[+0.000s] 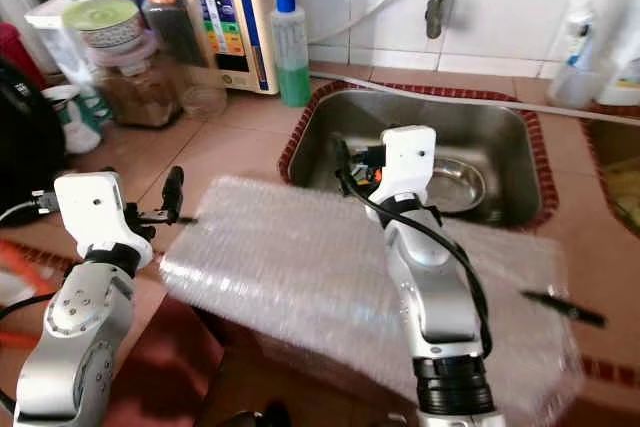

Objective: Kitchen organization

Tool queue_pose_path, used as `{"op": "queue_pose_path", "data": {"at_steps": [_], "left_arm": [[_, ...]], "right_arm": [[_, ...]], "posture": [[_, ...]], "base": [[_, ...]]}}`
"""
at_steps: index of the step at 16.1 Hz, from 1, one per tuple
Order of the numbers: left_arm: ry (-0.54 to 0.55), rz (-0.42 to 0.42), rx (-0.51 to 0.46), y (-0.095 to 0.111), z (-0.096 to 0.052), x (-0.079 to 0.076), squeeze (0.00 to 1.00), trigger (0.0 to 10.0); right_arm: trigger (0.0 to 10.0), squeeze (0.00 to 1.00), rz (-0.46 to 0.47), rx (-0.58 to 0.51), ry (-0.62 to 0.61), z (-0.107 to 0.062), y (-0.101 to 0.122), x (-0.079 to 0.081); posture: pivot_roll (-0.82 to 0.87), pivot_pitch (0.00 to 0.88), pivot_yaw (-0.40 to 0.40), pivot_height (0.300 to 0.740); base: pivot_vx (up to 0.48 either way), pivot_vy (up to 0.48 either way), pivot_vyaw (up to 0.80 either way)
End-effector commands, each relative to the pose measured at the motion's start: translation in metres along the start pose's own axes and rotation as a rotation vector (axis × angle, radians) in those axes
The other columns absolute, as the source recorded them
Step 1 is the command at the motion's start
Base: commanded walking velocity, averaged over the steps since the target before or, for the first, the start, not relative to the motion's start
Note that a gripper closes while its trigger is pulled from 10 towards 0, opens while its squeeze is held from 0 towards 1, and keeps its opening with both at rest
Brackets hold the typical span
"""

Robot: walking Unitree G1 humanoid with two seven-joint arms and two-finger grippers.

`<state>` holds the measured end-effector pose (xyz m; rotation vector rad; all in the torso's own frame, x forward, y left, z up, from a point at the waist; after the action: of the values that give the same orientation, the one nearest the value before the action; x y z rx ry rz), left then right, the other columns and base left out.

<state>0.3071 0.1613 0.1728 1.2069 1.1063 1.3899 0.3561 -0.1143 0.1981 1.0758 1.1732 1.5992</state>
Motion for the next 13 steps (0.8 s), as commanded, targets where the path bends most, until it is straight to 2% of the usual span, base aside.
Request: {"op": "queue_pose_path", "data": {"at_steps": [1, 9, 13], "left_arm": [[0.005, 0.001, 0.002, 0.0007, -0.0017, 0.0017, 0.00, 10.0], [-0.014, 0.002, -0.003, 0.0017, 0.0002, -0.0021, 0.00, 10.0], [-0.016, 0.004, -0.003, 0.0012, 0.0006, -0.0025, 0.00, 10.0]], "right_arm": [[10.0, 0.00, 0.000, -0.003, 0.002, 0.0027, 0.0012, 0.0019], [10.0, 0.00, -0.004, -0.014, -0.009, 0.0057, 0.0036, -0.0015], [10.0, 0.00, -0.006, -0.016, -0.003, 0.0067, 0.0039, -0.0002]], "posture": [[-0.18, 0.067, 0.126, 0.740], [-0.18, 0.059, 0.129, 0.740], [-0.18, 0.055, 0.125, 0.740]], "base": [[-0.247, 0.000, 0.00], [-0.247, 0.000, 0.00], [0.000, 0.000, 0.00]]}}
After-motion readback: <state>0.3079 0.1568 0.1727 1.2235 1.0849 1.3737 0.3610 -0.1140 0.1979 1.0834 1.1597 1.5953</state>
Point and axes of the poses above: a point about 5 cm out from each wrist's last joint towards the gripper, its own z axis pointing out of the wrist towards the gripper, its own y axis along the axis of the wrist's last joint, x = y × z, the point moved 4 cm from there along z, pointing out of the wrist towards the gripper, and after that the axes turned 9 degrees about z, right-handed, at the moved point
